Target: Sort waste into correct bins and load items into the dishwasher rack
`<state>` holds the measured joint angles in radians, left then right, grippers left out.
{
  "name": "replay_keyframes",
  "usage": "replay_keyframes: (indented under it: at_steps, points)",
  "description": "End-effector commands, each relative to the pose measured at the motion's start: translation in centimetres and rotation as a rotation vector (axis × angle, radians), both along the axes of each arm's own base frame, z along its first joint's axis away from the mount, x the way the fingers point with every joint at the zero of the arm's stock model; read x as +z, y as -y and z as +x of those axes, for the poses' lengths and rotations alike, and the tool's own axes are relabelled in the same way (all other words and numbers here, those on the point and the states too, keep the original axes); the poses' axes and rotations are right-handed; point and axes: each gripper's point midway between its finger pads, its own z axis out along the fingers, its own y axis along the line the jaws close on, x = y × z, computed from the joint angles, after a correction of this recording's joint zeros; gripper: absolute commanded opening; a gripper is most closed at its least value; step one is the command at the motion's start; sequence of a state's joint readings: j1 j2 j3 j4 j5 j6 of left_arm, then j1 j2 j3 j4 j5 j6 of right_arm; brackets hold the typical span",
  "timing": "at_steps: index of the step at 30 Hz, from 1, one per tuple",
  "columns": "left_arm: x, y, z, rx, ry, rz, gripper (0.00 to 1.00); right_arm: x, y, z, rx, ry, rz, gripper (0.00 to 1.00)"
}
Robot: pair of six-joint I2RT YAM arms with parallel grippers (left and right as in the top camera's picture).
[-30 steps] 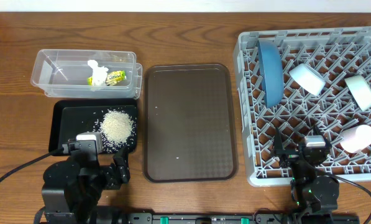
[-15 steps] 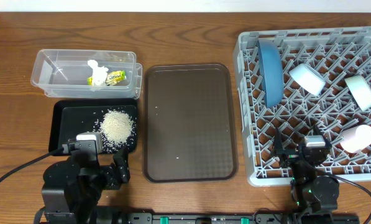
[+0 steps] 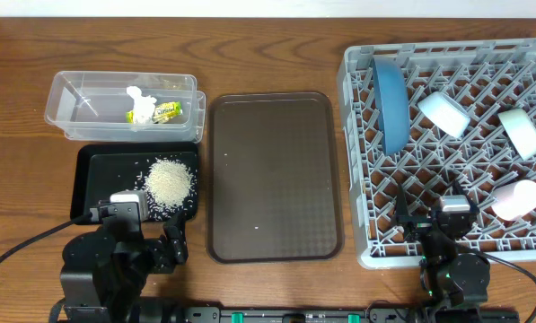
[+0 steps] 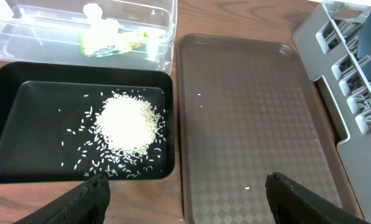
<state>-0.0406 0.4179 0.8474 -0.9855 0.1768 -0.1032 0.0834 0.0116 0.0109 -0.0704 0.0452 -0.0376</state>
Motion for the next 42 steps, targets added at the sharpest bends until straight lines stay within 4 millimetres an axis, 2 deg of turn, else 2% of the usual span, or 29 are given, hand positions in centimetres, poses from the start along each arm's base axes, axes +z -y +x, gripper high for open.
replay_keyframes:
  at_steps: [1, 5, 8, 11, 15, 21, 28, 32, 35, 42]
  points:
    - [-0.1, 0.0, 0.0, -0.007, 0.002, 0.013, 0.83, -0.1, 0.2, 0.0, -0.010, 0.001, -0.013, 0.99]
    - [-1.3, -0.4, -0.2, 0.006, -0.019, 0.034, 0.83, -0.1, 0.2, 0.0, -0.010, 0.002, -0.013, 0.99]
    - [-3.1, -0.6, 0.1, 0.012, -0.005, 0.041, 0.83, -0.1, 0.2, 0.0, -0.010, 0.002, -0.013, 0.99]
    - [-5.0, -0.5, 1.2, 0.012, 0.066, 0.037, 0.83, -0.1, 0.2, 0.0, -0.010, 0.002, -0.013, 0.99]
    - [-6.6, -0.4, 3.1, 0.014, 0.202, 0.030, 0.83, -0.1, 0.2, 0.0, -0.010, 0.001, -0.013, 0.99]
    - [-7.2, -0.3, 5.7, 0.018, 0.411, 0.020, 0.83, -0.1, 0.2, 0.0, -0.010, 0.001, -0.013, 0.99]
    - [-6.6, -0.3, 7.5, 0.019, 0.611, 0.031, 0.83, -0.1, 0.2, 0.0, -0.010, 0.002, -0.013, 0.99]
    - [-6.7, -0.4, 7.4, -0.007, 0.616, 0.114, 0.83, -0.1, 0.2, 0.0, -0.010, 0.002, -0.013, 0.99]
    - [-9.4, -0.3, 7.2, -0.018, 0.506, 0.116, 0.83, -0.1, 0.2, 0.0, -0.010, 0.002, -0.013, 0.99]
    - [-9.4, -0.2, 7.2, -0.021, 0.505, 0.112, 0.83, -0.1, 0.2, 0.0, -0.010, 0.002, -0.013, 0.99]
